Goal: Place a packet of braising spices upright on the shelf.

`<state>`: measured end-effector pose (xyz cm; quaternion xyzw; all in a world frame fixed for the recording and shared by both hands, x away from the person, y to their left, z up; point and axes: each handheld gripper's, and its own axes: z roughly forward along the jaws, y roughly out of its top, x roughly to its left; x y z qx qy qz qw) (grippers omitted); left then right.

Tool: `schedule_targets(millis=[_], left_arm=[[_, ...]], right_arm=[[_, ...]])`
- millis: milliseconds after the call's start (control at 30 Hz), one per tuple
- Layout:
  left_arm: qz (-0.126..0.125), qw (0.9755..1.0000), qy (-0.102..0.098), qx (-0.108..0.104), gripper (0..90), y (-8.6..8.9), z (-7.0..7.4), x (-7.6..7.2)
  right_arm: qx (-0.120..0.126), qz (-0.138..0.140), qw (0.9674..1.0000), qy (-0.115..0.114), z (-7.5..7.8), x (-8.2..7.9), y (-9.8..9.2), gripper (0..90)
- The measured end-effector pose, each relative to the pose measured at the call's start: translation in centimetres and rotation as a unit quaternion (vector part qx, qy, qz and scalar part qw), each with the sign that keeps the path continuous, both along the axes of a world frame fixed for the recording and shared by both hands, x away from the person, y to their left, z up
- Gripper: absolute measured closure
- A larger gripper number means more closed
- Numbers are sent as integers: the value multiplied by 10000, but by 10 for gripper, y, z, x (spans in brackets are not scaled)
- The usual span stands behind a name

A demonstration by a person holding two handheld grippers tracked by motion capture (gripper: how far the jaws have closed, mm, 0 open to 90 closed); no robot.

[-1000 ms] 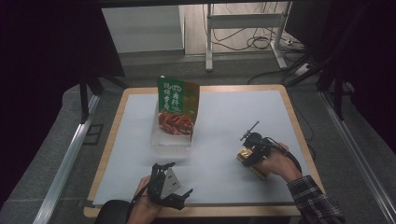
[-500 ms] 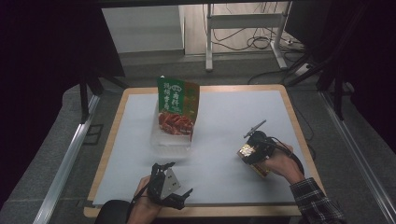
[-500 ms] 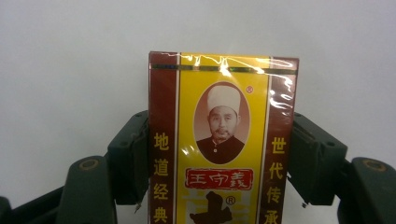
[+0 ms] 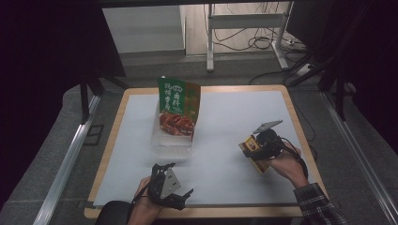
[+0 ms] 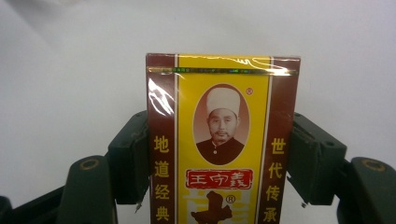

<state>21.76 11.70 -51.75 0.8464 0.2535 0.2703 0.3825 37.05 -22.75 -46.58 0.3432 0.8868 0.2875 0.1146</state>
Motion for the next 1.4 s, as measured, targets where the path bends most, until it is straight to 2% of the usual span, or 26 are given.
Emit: schedule_targets(millis=[33, 133, 167, 200, 233, 300, 600, 867, 1400], left_arm=[[-1, 10000, 0, 2, 0, 0, 0, 0], [3, 10000, -12, -4, 0, 1, 1, 0], [16, 10000, -12, -6, 0, 1, 1, 0], [16, 10000, -12, -6, 0, 1, 1, 0], [20, 10000, -16, -5, 0, 1, 1, 0], [26, 10000, -30, -9, 0, 1, 1, 0], [57, 9999, -23, -92, 0, 3, 2, 0], [42, 10000, -61, -46, 0, 2, 2, -1], [82, 9999, -79, -88, 0, 3, 3, -1]], right_arm=[[115, 24, 9999, -99, 0, -1, 1, 318], [208, 59, 9996, -191, 1, -3, 2, 318], [273, 75, 9991, -327, 4, -5, 4, 318], [273, 75, 9991, -327, 4, -5, 4, 318], [368, 127, 9981, -471, 7, -7, 5, 319], [438, 146, 9975, -540, 10, -8, 8, 319], [586, 263, 9959, -636, 11, -8, 17, 318], [783, 268, 9934, -792, 16, -8, 22, 319], [1142, 278, 9874, -1063, 25, -6, 37, 319]])
